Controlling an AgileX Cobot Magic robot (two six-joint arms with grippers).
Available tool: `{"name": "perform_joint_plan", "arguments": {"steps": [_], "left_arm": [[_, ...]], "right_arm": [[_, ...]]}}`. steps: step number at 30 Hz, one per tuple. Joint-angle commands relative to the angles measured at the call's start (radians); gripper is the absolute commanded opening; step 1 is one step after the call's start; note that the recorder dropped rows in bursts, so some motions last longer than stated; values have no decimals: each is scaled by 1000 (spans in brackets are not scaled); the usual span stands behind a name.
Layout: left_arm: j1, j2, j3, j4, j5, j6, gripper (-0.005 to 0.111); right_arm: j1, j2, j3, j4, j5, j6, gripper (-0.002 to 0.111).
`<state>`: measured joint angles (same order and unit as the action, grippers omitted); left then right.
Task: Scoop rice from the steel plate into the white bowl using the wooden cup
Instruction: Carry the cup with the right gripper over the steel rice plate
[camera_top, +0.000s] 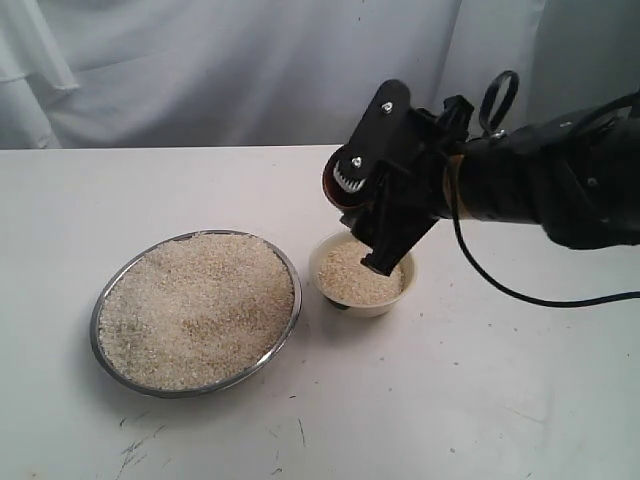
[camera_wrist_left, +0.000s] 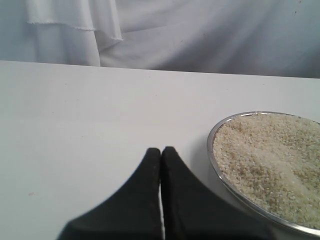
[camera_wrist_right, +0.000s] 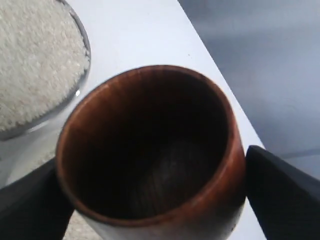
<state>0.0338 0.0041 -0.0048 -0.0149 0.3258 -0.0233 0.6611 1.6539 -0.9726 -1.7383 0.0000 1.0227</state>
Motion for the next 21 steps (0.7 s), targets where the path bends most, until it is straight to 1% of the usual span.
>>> {"name": "perform_joint_plan", "arguments": {"steps": [1, 6, 12, 18, 21], "left_arm": [[2, -4, 5, -2, -7, 0, 0], [2, -4, 5, -2, -7, 0, 0], [2, -4, 5, -2, -7, 0, 0], [2, -4, 5, -2, -7, 0, 0], [2, -4, 5, -2, -7, 0, 0]], "right_arm": [[42, 77, -36, -6, 174, -254, 0], [96, 116, -99, -6, 229, -380, 0], [163, 174, -184, -6, 352, -567, 0], [218, 260, -225, -6, 367, -620, 0], [235, 284, -225, -6, 369, -677, 0]]}}
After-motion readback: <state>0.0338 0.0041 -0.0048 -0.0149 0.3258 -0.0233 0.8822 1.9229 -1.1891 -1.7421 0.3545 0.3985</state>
